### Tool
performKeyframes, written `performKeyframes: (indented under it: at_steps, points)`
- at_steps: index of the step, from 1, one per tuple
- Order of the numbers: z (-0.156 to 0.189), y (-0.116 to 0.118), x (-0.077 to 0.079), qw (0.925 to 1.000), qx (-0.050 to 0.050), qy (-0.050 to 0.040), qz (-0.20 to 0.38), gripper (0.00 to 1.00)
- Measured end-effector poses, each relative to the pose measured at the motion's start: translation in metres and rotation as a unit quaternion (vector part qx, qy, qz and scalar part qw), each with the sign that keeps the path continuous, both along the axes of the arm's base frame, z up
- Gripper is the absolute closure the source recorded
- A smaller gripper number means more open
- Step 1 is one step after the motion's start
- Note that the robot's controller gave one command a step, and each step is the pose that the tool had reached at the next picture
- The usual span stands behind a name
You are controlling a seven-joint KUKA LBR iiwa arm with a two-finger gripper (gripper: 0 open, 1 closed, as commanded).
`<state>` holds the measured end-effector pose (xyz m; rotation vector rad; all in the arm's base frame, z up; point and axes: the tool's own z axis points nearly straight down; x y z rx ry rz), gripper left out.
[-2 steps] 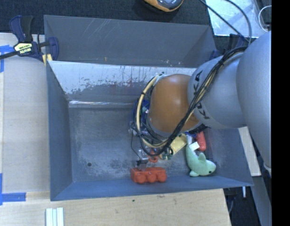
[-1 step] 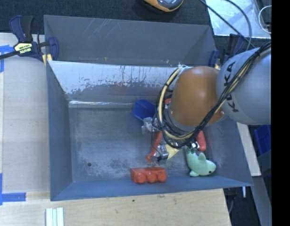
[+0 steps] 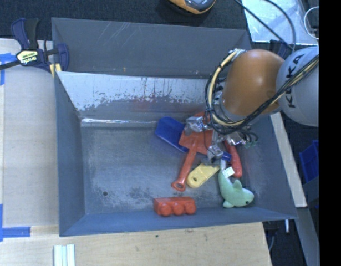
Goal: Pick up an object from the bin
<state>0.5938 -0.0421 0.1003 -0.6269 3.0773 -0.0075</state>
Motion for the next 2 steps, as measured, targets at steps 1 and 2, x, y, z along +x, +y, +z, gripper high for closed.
performKeyframes:
  at_steps: [1,2]
  points:
    - [-0.028,-0.009,-0.041,0.9999,0.004,-0.0088,-0.014,0.00]
    - [-0.021,-0.028,-0.041,0.9762,-0.002,-0.0185,0.216,1.00]
